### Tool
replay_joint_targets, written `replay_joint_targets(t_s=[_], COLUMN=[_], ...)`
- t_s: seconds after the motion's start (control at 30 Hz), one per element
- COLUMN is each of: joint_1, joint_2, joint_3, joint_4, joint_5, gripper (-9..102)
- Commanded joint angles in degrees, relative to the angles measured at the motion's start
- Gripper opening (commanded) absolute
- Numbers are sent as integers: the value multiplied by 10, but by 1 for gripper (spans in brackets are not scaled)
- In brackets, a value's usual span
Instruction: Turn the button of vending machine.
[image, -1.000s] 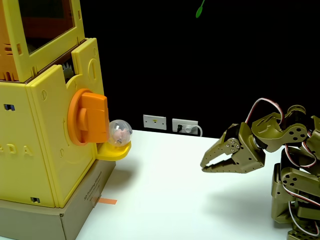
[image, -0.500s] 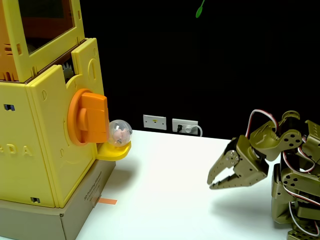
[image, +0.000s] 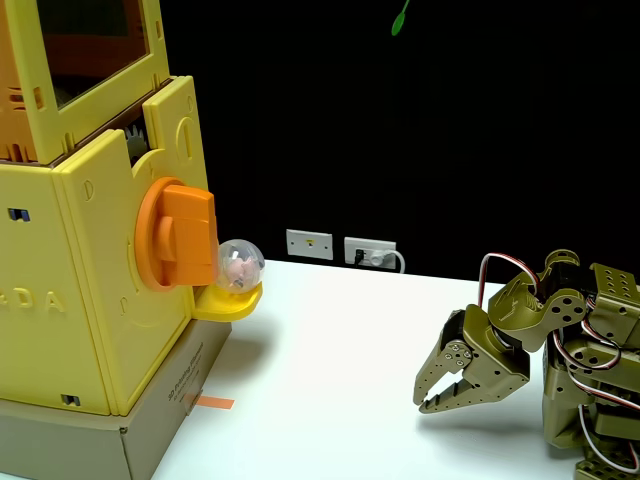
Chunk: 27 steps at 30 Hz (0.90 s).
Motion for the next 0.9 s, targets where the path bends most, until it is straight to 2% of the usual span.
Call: replay_joint_targets(t_s=[0.0, 0.87], joint_1=[3, -16], joint_2=[82, 81], joint_3=[27, 33], joint_4=[-20, -38], joint_5=[-13, -18], gripper=[0, -1])
